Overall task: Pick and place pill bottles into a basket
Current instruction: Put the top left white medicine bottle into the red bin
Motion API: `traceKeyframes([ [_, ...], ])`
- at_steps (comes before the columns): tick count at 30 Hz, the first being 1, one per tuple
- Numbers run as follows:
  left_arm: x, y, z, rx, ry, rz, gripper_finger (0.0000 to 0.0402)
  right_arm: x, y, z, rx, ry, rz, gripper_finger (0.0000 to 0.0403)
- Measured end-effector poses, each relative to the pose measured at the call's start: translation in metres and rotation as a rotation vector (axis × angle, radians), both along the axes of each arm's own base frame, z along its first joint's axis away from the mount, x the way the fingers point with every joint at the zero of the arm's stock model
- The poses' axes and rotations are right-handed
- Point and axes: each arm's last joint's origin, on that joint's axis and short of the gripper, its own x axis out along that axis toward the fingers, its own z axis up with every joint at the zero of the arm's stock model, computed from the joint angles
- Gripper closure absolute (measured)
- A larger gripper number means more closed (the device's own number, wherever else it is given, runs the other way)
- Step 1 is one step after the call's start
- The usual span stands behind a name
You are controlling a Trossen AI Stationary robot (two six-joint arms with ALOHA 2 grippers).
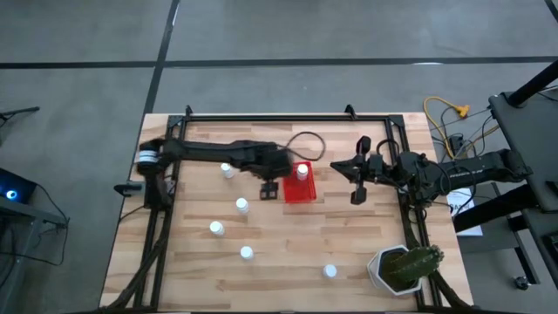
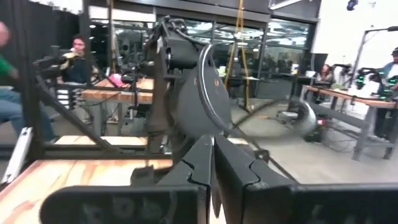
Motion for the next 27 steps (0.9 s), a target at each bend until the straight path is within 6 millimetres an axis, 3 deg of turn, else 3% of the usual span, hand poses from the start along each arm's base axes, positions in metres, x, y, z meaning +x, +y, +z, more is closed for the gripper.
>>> traceKeyframes([
  [6,-0.059,-0.006,0.008,-0.02,-0.221,0.009,0.0149,-0.012,0.002,-0.009,0.0,0.054,0.098,0.0394],
  [12,-0.11,-0.011,0.021,-0.013,-0.371,0.003,0.0149,-0.042,0.0,-0.024,0.016,-0.054,0.1,0.0394],
  [20,-0.15,-0.015,0.022,-0.006,-0.496,-0.007,0.0149,-0.073,0.001,-0.055,-0.01,-0.323,0.242,0.0394],
  [27,-0.167,-0.017,0.004,-0.002,-0.567,-0.013,0.0149,-0.082,0.001,-0.074,0.001,-0.325,0.245,0.0394],
])
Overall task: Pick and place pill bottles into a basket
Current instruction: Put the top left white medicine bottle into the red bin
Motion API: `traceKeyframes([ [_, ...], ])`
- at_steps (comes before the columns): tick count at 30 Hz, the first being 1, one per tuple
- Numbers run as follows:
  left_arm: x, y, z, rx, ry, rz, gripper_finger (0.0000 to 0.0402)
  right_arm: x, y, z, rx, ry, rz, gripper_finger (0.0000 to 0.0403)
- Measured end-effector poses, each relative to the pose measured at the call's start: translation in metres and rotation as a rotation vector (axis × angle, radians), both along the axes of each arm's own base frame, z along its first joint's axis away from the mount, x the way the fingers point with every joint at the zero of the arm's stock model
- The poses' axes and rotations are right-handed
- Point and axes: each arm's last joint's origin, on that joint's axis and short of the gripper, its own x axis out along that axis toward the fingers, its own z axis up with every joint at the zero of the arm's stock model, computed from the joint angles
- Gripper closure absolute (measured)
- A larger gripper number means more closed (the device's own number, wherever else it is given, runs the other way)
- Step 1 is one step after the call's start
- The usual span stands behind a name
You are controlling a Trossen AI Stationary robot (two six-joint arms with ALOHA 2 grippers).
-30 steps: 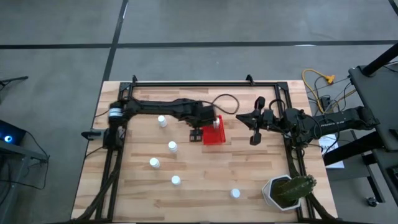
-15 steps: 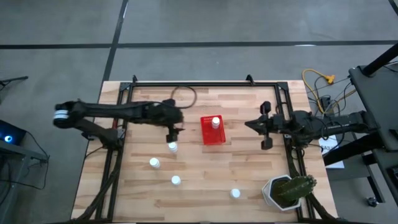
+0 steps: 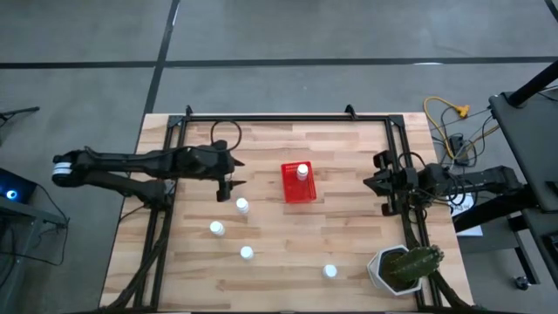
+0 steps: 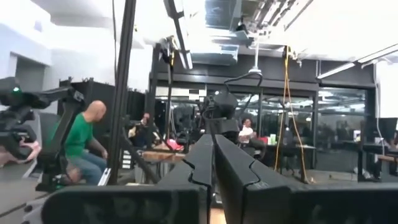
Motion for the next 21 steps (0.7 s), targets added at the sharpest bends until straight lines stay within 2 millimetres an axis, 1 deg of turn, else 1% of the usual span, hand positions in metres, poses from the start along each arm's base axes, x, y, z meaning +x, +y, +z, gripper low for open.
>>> traceKeyframes([
  [6,-0.009,-0.001,-0.013,0.017,-0.023,-0.013,0.0149,0.0,0.0,-0.005,0.007,0.052,0.004,0.0394],
  [12,-0.019,0.001,-0.024,0.04,-0.008,-0.007,0.0149,0.002,0.0,-0.007,0.002,0.074,0.001,0.0394],
  [17,-0.026,0.012,-0.035,0.046,0.067,0.114,0.0149,0.002,0.0,-0.007,0.001,0.084,0.0,0.0394],
  [21,-0.03,0.022,-0.037,0.004,0.114,0.199,0.0149,0.002,0.0,-0.008,-0.002,0.085,-0.001,0.0394],
])
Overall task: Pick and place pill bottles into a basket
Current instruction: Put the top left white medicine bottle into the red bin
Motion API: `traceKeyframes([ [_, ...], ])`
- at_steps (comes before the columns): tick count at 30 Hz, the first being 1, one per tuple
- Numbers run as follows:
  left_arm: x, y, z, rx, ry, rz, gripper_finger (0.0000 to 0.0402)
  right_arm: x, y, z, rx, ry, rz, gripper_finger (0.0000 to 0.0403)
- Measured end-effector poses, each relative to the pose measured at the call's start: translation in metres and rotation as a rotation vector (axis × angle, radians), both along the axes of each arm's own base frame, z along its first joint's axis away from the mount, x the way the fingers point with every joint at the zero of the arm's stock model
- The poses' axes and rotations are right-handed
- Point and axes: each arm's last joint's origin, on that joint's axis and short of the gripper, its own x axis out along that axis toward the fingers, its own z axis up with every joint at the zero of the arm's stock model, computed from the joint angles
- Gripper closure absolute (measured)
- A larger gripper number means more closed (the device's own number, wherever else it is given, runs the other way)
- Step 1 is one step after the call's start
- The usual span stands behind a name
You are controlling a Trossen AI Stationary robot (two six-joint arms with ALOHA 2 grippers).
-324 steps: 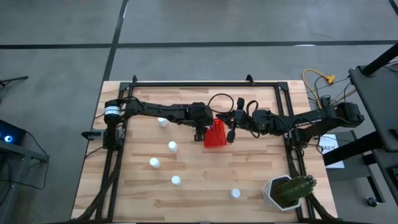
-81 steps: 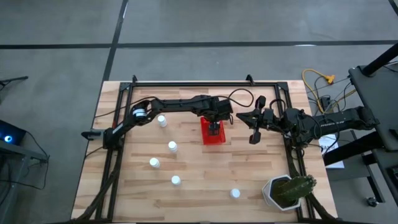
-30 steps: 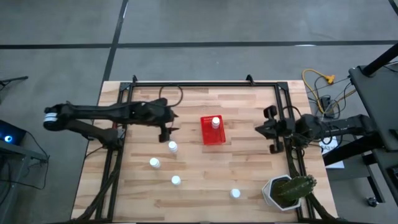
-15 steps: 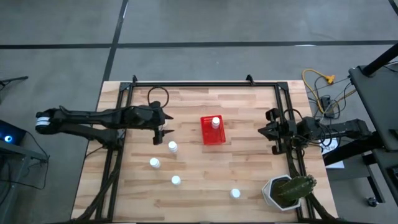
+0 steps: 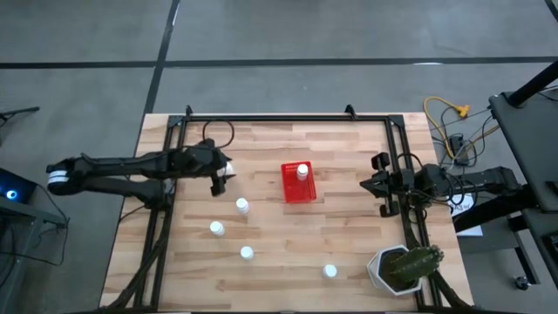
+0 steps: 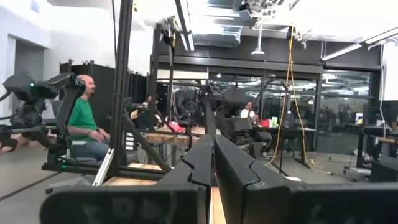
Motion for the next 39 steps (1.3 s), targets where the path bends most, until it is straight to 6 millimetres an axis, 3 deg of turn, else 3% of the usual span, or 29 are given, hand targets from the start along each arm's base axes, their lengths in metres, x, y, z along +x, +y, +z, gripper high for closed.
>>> traceKeyframes([
  [10,-0.006,0.016,0.008,-0.089,0.201,0.101,0.0149,0.0,0.0,0.0,0.017,0.002,0.006,0.0394],
  [20,0.028,0.039,0.016,-0.206,0.384,0.058,0.0149,0.0,0.0,0.0,0.003,0.001,0.002,0.0394],
  [28,0.043,0.059,0.008,-0.273,0.543,0.089,0.0149,0.0,0.0,0.0,0.005,0.001,0.002,0.0394],
  [39,0.041,0.066,-0.004,-0.303,0.581,0.107,0.0149,0.0,0.0,0.0,0.007,0.001,0.003,0.0394],
])
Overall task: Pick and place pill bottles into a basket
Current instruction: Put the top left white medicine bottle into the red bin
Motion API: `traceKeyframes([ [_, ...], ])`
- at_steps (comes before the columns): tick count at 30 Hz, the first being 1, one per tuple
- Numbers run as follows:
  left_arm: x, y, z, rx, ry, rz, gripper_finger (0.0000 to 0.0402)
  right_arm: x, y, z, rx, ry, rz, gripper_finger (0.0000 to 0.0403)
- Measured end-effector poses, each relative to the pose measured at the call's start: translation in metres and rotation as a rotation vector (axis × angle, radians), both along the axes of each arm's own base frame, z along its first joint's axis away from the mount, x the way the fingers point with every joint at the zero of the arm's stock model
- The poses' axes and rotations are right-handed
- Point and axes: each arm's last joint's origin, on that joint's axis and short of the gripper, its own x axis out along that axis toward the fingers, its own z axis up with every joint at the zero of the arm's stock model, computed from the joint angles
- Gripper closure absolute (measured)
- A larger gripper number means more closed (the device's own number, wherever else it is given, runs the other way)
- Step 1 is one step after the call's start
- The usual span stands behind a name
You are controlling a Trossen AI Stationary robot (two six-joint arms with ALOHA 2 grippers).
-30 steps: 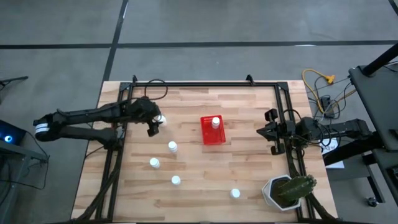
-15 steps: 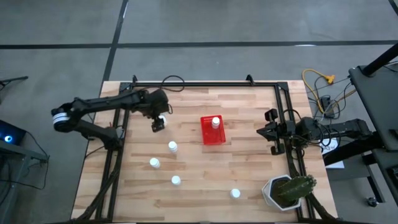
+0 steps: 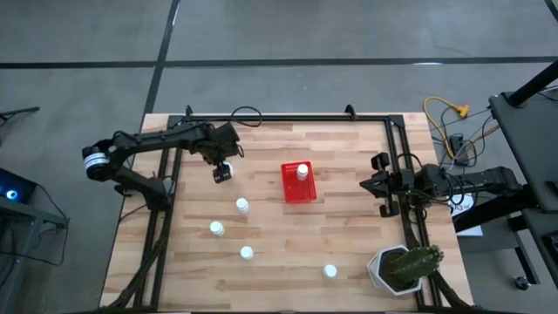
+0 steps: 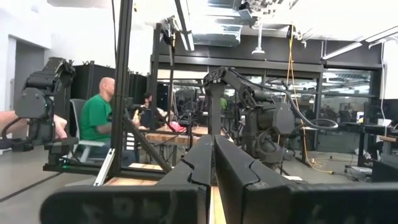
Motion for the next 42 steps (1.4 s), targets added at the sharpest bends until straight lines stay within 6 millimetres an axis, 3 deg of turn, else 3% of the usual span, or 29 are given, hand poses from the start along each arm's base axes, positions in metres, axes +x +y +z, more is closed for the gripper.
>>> traceKeyframes([
  [33,0.021,0.01,-0.037,-0.065,0.039,-0.014,0.015,0.0,0.0,0.0,0.002,0.001,0.001,0.0394],
  [37,0.021,0.009,-0.035,-0.055,0.032,-0.028,0.0174,0.0,0.0,0.0,0.0,0.0,0.001,0.0394],
  [42,0.02,0.009,-0.033,-0.052,0.026,-0.028,0.0236,0.0,0.0,0.0,0.0,0.0,0.001,0.0394],
])
